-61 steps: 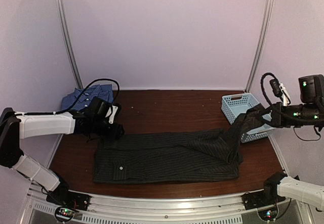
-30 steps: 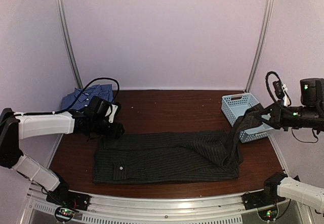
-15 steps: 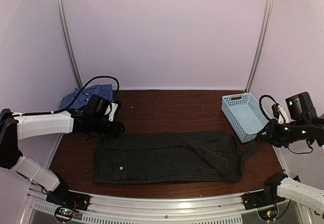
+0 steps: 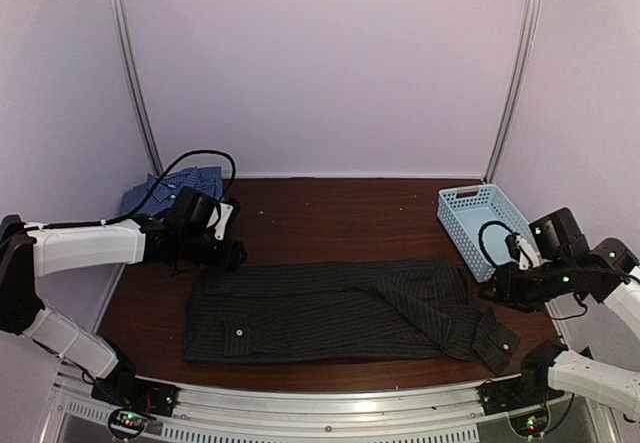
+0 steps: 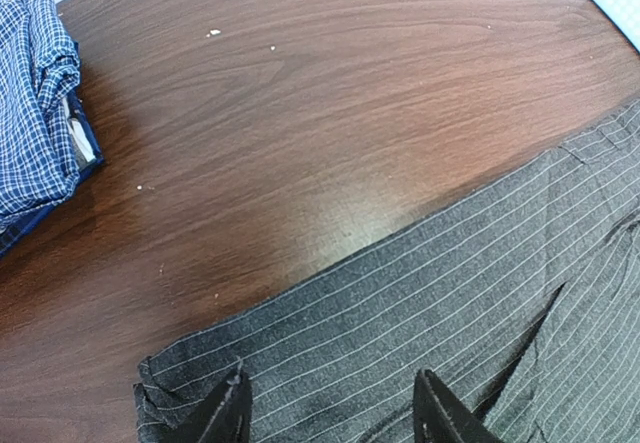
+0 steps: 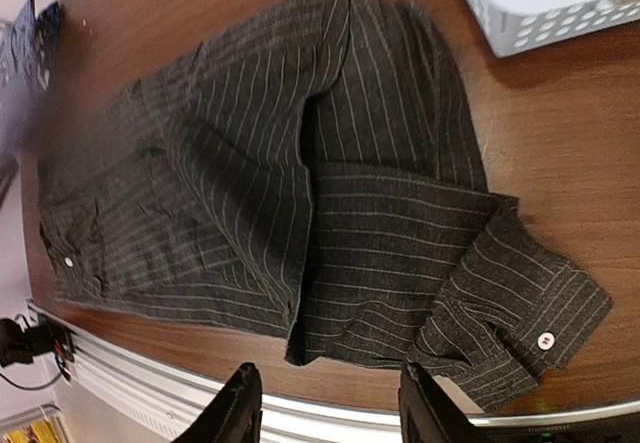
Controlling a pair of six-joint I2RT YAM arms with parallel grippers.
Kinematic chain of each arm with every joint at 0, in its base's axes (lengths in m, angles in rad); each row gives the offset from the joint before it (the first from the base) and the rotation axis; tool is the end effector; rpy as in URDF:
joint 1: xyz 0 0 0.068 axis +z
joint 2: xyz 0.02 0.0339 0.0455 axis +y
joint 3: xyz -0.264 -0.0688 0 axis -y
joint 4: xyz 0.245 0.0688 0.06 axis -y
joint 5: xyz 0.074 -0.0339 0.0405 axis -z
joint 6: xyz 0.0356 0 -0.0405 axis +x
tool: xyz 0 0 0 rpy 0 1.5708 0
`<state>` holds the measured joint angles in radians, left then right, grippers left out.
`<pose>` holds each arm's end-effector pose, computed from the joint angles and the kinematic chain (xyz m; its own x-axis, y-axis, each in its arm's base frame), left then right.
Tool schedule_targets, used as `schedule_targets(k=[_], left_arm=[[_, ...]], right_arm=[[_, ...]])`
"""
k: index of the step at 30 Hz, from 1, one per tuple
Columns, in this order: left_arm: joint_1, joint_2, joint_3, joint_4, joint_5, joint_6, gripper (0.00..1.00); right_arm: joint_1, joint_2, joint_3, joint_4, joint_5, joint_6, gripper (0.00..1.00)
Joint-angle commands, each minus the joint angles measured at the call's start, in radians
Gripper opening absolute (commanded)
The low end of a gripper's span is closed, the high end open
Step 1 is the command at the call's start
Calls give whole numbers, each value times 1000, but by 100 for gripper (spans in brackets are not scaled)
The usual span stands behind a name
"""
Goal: Fold and stack the long sleeve shirts
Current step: Adjust the sleeve of the rectangle-folded shirt.
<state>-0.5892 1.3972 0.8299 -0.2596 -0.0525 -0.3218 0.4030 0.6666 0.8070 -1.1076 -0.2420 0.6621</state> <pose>0.2400 -0.1582 0.2119 -0.7465 0.1191 -0.6546 0.3049 0.9357 -0.1775 0.0963 0.0503 0.2811 -0.9083 0.2616 -0.3264 0.0666 0.8608 0.5046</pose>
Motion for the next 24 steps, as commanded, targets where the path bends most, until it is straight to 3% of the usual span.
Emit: schedule_targets(k=[1, 9, 17, 24], left_arm=[[-3, 1, 19, 29, -15, 18, 56], [-3, 31, 22, 28, -20, 13, 56], [-3, 31, 30, 14, -22, 6, 56], [-3, 46, 32, 14, -22, 7, 56]], right_arm=[[72, -18, -150, 202, -113, 32, 50], [339, 93, -283, 484, -49, 157, 60], [412, 246, -235, 389, 223, 163, 59], [461, 272, -268, 466, 213, 182, 58]])
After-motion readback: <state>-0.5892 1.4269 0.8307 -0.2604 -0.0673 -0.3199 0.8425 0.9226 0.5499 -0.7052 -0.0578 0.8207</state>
